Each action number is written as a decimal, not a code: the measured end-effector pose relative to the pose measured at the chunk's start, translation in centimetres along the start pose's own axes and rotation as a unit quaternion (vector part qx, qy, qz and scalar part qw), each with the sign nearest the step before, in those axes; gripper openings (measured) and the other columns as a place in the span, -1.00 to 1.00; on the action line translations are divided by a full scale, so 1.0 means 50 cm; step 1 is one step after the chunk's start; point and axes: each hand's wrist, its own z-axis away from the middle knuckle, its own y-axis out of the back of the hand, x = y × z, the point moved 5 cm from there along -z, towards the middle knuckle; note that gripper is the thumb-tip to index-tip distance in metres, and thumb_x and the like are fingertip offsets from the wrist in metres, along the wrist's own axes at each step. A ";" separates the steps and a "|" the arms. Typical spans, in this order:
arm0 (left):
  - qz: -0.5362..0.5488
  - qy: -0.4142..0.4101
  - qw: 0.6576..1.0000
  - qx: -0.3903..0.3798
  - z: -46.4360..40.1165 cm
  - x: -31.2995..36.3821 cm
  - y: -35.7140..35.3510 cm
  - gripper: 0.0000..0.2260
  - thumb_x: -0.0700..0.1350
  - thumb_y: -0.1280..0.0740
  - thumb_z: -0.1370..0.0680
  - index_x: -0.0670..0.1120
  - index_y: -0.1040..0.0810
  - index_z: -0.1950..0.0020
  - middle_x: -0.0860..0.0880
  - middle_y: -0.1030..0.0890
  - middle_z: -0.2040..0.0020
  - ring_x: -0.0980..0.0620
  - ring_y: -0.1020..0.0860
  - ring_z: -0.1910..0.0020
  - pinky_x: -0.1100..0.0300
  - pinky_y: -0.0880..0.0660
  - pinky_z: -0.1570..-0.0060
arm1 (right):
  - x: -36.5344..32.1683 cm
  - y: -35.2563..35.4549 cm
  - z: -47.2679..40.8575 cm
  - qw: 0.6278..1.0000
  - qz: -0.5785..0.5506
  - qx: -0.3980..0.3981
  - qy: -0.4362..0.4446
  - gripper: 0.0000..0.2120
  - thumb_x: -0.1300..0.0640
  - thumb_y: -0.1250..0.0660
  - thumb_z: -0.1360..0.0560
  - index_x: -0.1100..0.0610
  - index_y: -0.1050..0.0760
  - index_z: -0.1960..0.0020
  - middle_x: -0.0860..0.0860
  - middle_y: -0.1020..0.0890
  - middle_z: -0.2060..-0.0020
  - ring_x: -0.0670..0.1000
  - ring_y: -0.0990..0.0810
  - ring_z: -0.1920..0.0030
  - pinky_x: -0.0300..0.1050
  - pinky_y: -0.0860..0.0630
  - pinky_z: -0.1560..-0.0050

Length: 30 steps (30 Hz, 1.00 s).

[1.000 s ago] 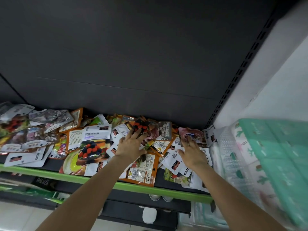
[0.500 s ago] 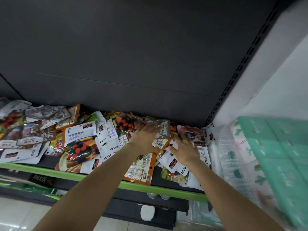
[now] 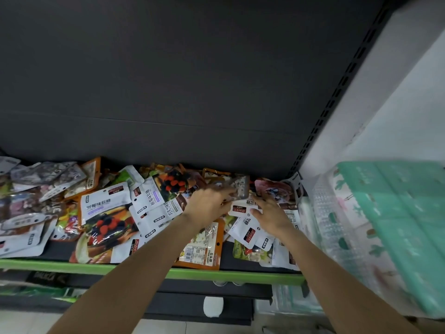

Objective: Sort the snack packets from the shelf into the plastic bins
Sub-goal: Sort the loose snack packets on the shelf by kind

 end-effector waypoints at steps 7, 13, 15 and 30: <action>0.158 0.163 0.964 0.137 -0.012 -0.055 0.076 -0.82 -0.12 -0.25 -0.59 -0.22 -0.53 0.05 -0.14 -0.57 0.32 -0.09 -0.51 0.40 0.20 -0.36 0.41 | -0.029 0.005 0.000 1.000 -0.018 0.025 -0.002 -0.45 -0.07 -0.13 -0.61 -0.05 -0.03 -0.54 0.06 -0.10 -0.53 0.12 -0.02 -0.53 0.24 -0.16 -0.44; 0.345 0.350 0.845 0.211 0.034 -0.177 0.088 -0.83 -0.21 -0.23 -0.60 -0.24 -0.57 -0.08 -0.18 -0.63 0.00 -0.13 -0.61 0.08 0.05 -0.56 0.08 | -0.077 0.009 0.012 0.997 -0.042 0.032 0.048 -0.42 -0.03 -0.15 -0.61 -0.05 0.02 -0.55 0.09 -0.09 -0.53 0.13 0.02 -0.53 0.12 -0.10 -0.48; 0.382 0.404 0.799 0.230 0.064 -0.226 0.091 -0.82 -0.20 -0.25 -0.59 -0.24 -0.55 -0.12 -0.20 -0.60 -0.05 -0.16 -0.58 0.01 0.06 -0.52 0.07 | -0.087 0.006 0.011 0.996 -0.053 0.044 0.055 -0.41 0.03 -0.22 -0.59 -0.02 -0.05 -0.54 0.09 -0.19 -0.50 0.12 -0.07 -0.52 0.07 -0.14 -0.46; -0.018 0.178 0.973 -0.148 0.087 -0.204 0.028 -0.19 0.36 -0.24 -0.44 0.10 0.03 -0.55 -0.01 0.12 -0.57 -0.04 0.15 -0.54 -0.09 0.03 -0.47 | -0.184 0.035 -0.013 0.929 -0.327 0.168 -0.049 -0.80 0.26 -0.37 -0.49 0.22 -0.53 -0.12 0.09 -0.64 0.00 0.11 -0.61 -0.07 -0.12 -0.49 0.00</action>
